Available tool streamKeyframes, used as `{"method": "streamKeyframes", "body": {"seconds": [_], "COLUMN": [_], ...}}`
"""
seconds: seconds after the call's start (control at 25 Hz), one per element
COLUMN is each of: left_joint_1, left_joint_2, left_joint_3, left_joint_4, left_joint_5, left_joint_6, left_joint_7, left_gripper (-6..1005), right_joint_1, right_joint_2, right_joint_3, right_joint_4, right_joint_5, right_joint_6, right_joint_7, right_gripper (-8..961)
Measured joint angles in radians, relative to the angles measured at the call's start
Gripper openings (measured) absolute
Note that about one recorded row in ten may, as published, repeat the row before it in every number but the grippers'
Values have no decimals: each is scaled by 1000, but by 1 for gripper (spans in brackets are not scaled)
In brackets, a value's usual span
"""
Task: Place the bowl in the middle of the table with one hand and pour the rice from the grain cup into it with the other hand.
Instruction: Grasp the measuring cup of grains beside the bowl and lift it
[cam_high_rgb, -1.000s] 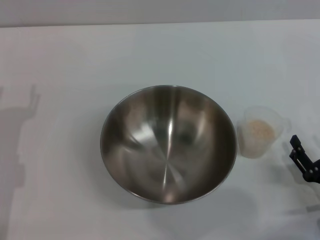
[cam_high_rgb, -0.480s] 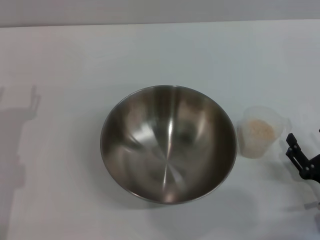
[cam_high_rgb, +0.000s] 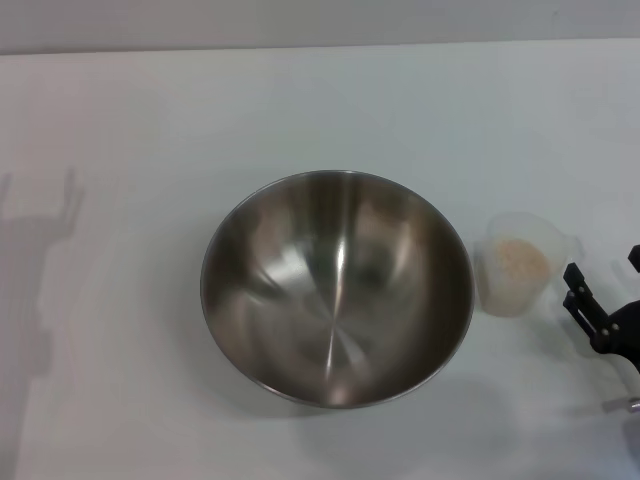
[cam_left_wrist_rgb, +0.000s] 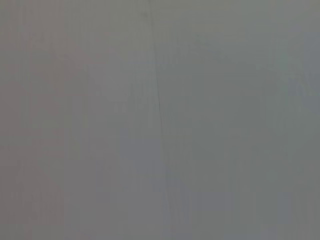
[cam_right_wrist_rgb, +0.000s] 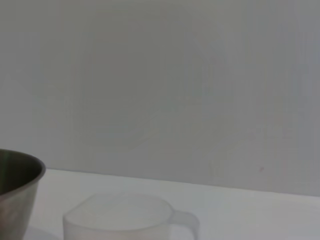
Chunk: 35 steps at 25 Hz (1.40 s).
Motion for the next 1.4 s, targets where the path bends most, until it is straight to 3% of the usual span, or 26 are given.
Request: {"method": "streamKeyframes", "body": {"seconds": [1.4], "left_joint_1": [7], "left_joint_2": [0], "left_joint_3": [10], "left_joint_4": [3], "left_joint_5": [0], "left_joint_6": [36], "left_joint_7": [0], "left_gripper": [805], "right_joint_1": [27], "right_joint_2": [-3], "right_joint_3": [-1], "right_joint_4": [2], "right_joint_5": [8], "right_joint_6": [27], "right_joint_7": [0], "right_gripper": [768]}}
